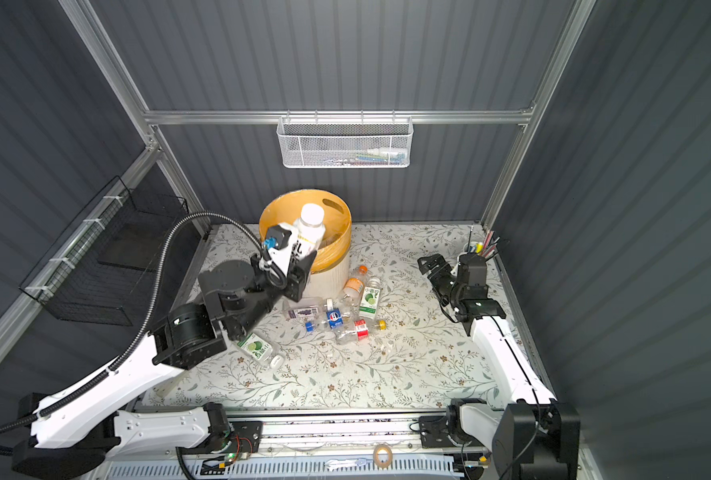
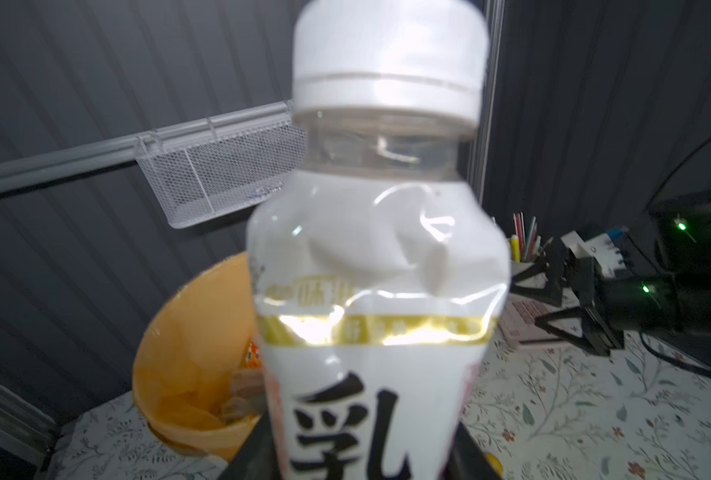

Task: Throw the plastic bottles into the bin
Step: 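Lift the milk tea bottle over the bin and open the left gripper, then lower the left gripper onto the green lime-label bottle and grasp it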

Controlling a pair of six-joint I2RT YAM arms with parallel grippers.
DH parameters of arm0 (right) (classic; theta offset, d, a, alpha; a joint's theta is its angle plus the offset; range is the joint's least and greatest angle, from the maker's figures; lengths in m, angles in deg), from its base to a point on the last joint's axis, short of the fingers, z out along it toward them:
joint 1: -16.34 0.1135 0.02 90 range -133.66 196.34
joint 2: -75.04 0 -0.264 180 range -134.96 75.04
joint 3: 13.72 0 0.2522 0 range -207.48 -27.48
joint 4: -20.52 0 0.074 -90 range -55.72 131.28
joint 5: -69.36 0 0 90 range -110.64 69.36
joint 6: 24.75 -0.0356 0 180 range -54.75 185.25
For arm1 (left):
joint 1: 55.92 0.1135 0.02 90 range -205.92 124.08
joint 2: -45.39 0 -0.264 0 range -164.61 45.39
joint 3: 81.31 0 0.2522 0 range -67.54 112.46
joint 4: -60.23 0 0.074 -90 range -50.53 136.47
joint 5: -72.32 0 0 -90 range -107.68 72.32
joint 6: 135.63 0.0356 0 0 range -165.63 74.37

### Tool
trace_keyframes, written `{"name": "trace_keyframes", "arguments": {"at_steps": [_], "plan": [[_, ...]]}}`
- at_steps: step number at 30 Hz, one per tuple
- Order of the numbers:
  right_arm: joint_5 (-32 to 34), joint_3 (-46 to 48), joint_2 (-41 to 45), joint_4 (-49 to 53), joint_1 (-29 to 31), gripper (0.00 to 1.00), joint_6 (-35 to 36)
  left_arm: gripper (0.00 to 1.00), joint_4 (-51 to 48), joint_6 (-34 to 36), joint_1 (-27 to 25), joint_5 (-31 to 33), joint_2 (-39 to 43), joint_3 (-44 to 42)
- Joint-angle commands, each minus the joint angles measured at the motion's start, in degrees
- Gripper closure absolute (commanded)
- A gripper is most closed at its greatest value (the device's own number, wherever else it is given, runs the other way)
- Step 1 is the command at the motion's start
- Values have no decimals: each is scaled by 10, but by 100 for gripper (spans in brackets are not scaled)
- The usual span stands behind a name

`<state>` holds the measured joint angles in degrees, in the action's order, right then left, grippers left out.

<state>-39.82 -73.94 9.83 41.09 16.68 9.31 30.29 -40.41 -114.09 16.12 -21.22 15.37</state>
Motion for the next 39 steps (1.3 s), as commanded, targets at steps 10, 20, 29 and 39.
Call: {"name": "trace_keyframes", "arguments": {"at_steps": [10,20,29,39], "plan": [[-17,4,56,24,-6,1,30,1,-208,-71,222,-188,-280,303],[-7,6,59,39,-11,1,16,0,-65,-49,197,-91,-77,105],[16,50,64,29,-3,1,-41,1,-18,-115,192,-33,39,-101],[58,12,-34,53,86,1,4,1,-87,-250,191,56,109,-209]]}}
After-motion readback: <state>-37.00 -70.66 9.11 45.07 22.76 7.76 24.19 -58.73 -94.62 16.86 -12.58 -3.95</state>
